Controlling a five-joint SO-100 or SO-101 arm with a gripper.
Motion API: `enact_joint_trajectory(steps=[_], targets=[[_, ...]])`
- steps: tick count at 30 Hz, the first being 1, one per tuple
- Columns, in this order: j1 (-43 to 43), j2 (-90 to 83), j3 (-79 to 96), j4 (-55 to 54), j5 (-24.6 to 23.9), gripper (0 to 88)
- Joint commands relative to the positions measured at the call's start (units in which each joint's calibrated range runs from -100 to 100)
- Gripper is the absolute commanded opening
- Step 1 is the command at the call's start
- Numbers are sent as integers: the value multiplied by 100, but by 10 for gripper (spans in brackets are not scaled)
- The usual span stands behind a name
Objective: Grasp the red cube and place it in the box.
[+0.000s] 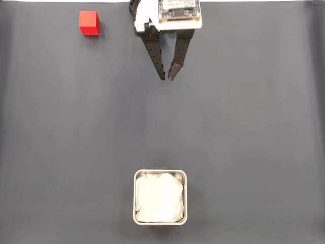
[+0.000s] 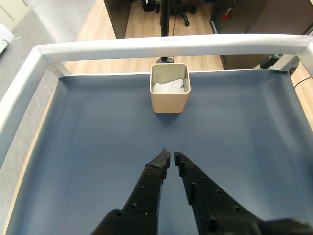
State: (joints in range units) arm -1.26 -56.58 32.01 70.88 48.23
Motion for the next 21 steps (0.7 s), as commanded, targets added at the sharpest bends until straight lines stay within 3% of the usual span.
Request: enact_joint_trajectory(steps=[1,21], targets=[[133,181,-536,174,-20,0],[801,190,-984,600,-63,0]])
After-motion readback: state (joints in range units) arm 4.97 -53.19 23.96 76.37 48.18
